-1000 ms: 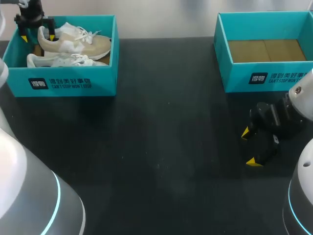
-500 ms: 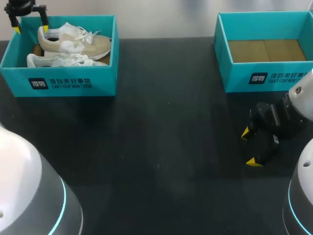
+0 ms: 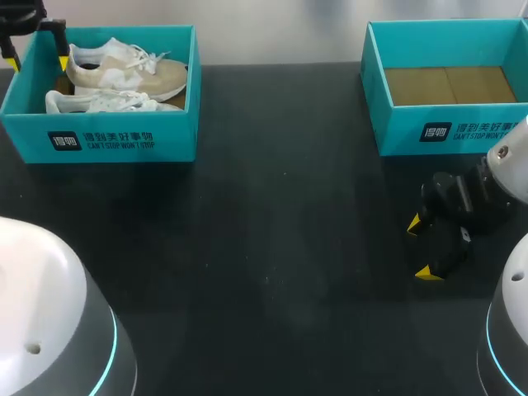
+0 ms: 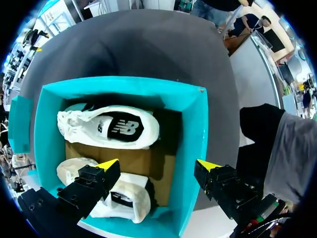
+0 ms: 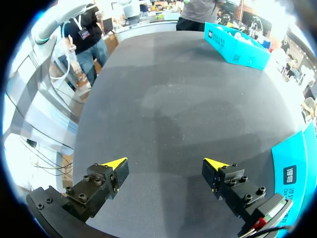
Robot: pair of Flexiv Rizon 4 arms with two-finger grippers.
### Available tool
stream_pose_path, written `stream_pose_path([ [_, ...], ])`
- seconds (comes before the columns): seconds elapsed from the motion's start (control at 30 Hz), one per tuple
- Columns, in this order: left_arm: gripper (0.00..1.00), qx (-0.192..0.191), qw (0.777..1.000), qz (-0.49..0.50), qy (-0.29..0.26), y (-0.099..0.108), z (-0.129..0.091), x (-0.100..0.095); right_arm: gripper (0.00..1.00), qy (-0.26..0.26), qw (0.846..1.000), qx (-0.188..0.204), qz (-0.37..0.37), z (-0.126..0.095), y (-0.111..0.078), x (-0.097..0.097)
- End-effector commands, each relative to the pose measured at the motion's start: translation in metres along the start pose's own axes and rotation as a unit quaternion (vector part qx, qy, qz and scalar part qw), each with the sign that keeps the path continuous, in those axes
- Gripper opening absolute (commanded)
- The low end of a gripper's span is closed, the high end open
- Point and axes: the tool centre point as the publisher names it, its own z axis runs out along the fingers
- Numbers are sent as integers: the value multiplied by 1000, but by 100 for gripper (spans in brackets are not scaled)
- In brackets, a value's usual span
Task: Take the shoe out of the shoebox, open the shoe tongue, remove and reinsert the insole, then place the shoe into the shoebox
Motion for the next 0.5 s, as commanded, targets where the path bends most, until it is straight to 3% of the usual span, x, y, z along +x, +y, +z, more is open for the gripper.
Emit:
stream_pose_path([
  [0.03, 100, -84, 996, 0, 2, -46, -2, 0, 100, -1, 1000, 2, 1, 1, 1, 0],
  [0.37, 100, -84, 996, 0, 2, -46, -2, 0, 100, -1, 1000, 2, 1, 1, 1, 0],
  [0.43, 100, -58, 998, 9, -13, -51, -6, -1, 100, -1, 1000, 2, 1, 1, 1, 0],
  [0.5, 100, -71, 997, -7, -11, -54, -4, -1, 100, -1, 1000, 2, 1, 1, 1, 0],
])
